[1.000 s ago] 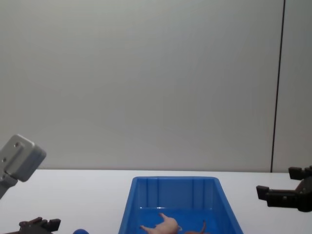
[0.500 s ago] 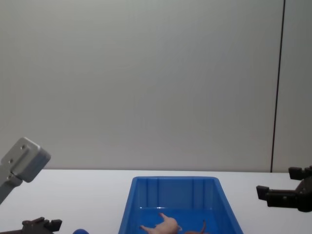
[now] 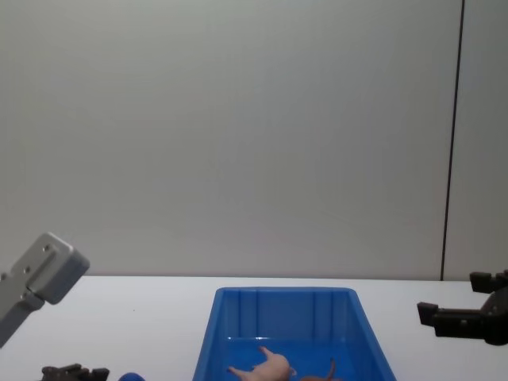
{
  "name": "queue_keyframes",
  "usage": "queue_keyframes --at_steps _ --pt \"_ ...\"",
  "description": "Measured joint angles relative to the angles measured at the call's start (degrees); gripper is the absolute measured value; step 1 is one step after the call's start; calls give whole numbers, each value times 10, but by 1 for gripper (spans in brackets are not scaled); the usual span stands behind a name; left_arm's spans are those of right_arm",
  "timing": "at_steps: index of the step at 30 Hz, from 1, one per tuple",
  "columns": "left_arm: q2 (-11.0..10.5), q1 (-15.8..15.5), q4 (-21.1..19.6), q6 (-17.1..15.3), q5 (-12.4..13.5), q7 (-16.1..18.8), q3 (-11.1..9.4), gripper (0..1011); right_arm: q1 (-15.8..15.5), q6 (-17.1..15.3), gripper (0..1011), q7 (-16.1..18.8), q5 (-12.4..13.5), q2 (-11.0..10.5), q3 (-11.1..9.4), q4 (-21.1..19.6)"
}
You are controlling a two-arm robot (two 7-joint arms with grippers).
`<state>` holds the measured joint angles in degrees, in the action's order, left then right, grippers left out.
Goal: Pick up the two dolls from the table and place them into the box.
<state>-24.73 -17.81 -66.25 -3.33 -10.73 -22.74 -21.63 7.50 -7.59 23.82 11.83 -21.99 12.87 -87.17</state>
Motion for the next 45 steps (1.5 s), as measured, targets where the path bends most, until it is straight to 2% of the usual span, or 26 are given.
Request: queue_keyframes --at_steps 9,10,21,32,39,45 --pt "4 -4 12 0 3 -10 -3 633 0 0 1001 0 0 0 0 0" --pt "5 -4 13 1 3 -11 -4 578 0 0 1001 0 0 0 0 0" --pt "6 -4 7 0 8 -13 -6 487 0 0 1001 0 0 0 0 0" --pt "7 -7 -32 9 23 -2 -5 426 0 0 1001 0 0 0 0 0" --pt "10 -16 -67 13 43 9 -5 380 0 0 1001 0 0 0 0 0" --pt "22 -33 -99 18 74 12 -8 334 0 0 1001 0 0 0 0 0"
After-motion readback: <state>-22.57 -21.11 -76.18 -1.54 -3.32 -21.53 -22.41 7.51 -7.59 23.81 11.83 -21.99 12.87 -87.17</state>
